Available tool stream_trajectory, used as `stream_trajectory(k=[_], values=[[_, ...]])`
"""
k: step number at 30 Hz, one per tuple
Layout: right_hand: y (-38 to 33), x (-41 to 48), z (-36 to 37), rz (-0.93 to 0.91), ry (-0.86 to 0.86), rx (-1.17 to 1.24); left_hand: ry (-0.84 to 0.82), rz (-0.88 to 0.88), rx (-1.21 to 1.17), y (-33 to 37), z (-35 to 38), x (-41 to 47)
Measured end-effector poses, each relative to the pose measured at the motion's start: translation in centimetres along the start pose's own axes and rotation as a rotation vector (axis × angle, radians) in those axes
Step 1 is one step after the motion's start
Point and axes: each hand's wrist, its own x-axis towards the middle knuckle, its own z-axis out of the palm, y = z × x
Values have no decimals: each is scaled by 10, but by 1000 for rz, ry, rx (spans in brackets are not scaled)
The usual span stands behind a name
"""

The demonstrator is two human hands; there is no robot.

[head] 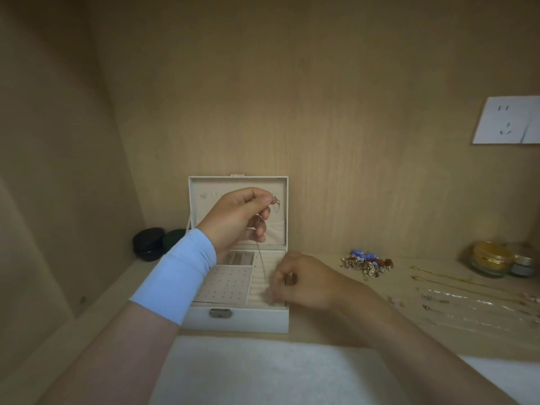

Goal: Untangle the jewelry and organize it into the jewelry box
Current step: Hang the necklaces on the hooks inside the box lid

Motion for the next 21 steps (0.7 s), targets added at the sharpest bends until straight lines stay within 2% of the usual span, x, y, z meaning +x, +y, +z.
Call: stream_trajectory(k=[5,9,21], values=[[-3,-9,1,-94,0,-155,50,60,-83,14,2,4],[-2,-13,1,-129,26,-204,58,69,27,16,13,3],[30,-52,-38,11,-12,-244,-8,19,48,0,40,7]])
